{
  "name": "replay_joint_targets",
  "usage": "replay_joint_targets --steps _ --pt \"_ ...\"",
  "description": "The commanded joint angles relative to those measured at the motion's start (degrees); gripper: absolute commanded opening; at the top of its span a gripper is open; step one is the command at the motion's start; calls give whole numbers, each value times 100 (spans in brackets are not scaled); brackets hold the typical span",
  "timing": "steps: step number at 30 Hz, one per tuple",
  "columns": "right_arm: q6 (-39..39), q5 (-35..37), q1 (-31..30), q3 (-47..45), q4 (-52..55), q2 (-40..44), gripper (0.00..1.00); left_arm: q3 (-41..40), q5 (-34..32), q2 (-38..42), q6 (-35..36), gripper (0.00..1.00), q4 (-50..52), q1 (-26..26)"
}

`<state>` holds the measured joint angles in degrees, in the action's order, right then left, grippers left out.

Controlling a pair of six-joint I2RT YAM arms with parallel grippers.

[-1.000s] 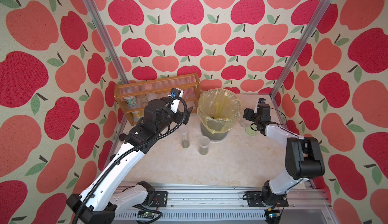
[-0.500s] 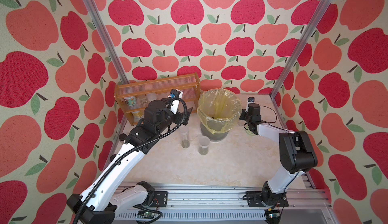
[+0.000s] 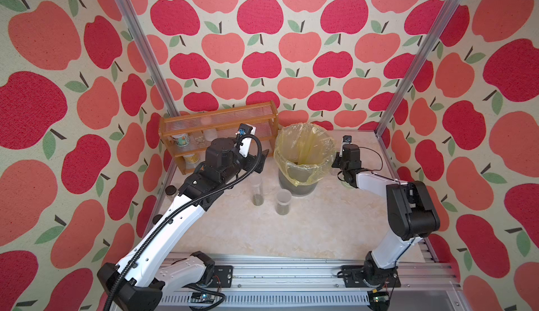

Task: Empty moldy mung beans from jars
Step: Place the jar at the center of the board.

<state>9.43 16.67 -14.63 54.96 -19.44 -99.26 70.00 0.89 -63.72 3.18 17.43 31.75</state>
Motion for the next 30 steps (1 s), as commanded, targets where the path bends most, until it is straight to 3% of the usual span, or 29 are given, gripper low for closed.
replay_joint_targets --steps 1,7,12,21,25,30 --pt "-5 81 -48 -29 -366 21 84 -104 48 115 -164 100 63 -30" --pt "56 73 -66 -73 -322 11 87 -274 8 302 -239 100 60 -50" --pt "146 67 -79 -130 -417 7 99 -285 34 323 -256 100 76 -83" --pt "139 619 -346 -432 -464 507 99 -217 96 305 -377 100 242 -134" --pt "29 979 -612 -423 100 904 99 -155 44 249 -542 100 375 -190" --pt "168 960 -699 -701 214 1393 99 -162 95 198 -661 100 457 -249"
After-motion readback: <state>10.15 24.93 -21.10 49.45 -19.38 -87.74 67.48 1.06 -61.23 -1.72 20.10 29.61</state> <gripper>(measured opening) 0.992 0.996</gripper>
